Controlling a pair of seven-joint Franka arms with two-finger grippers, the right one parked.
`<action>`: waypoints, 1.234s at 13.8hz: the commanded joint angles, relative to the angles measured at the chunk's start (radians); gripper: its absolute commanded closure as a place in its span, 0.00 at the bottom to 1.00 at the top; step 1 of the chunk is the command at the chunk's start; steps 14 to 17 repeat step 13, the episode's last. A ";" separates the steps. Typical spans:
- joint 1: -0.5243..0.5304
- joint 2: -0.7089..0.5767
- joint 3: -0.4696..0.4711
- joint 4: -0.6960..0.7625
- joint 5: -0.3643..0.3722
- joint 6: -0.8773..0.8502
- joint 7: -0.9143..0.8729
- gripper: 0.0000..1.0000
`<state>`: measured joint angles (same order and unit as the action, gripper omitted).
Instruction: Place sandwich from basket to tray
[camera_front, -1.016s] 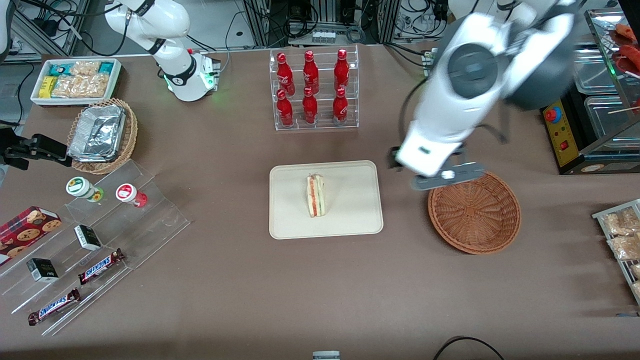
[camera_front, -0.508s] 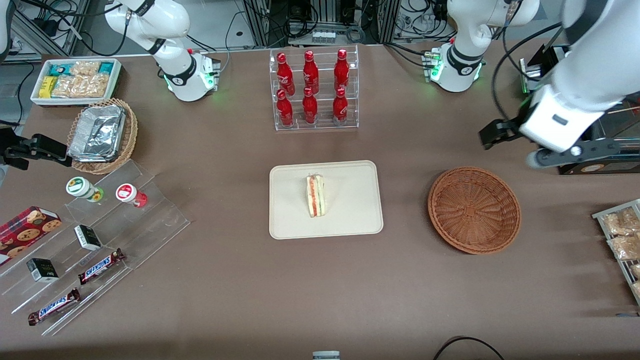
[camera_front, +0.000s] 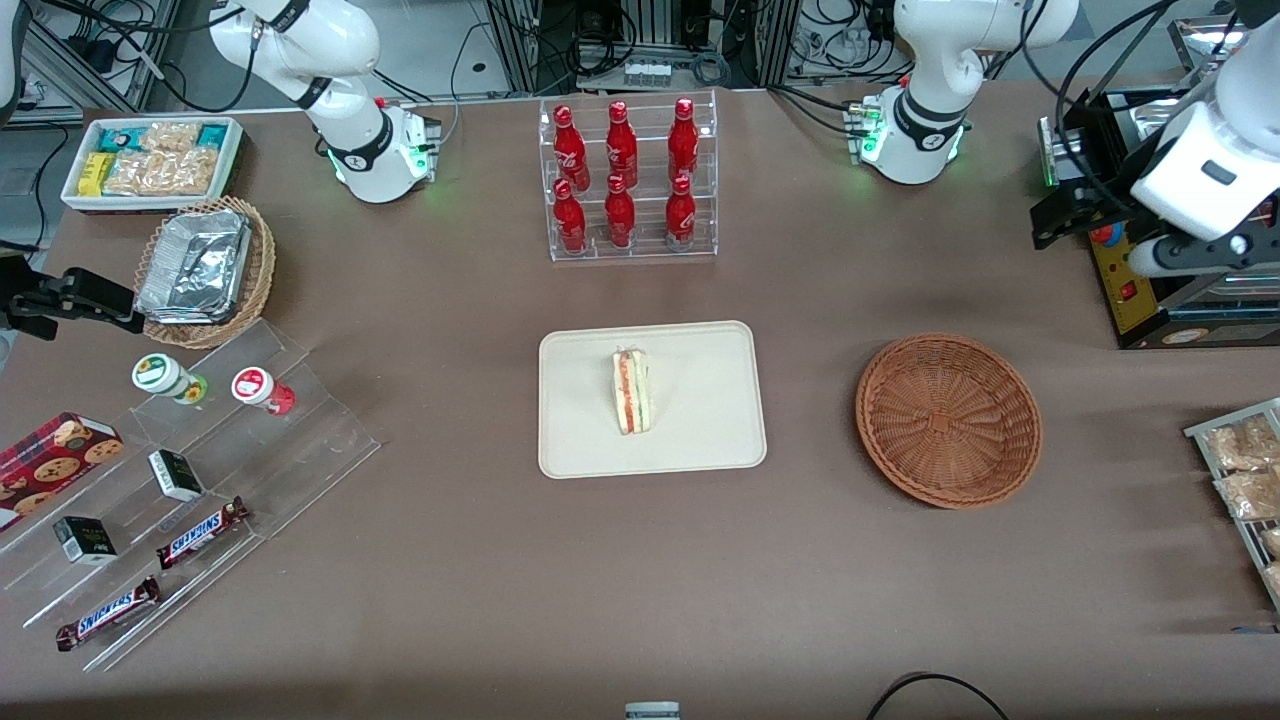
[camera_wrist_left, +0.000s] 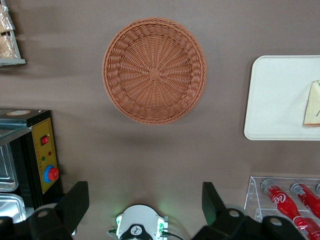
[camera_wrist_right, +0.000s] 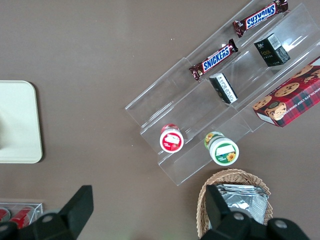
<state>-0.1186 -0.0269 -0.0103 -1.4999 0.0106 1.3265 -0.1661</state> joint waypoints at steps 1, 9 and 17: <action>0.008 -0.050 0.036 -0.043 0.008 0.014 0.083 0.00; 0.033 -0.010 0.055 0.007 0.002 0.034 0.135 0.00; 0.030 0.007 0.055 0.004 0.000 0.049 0.135 0.00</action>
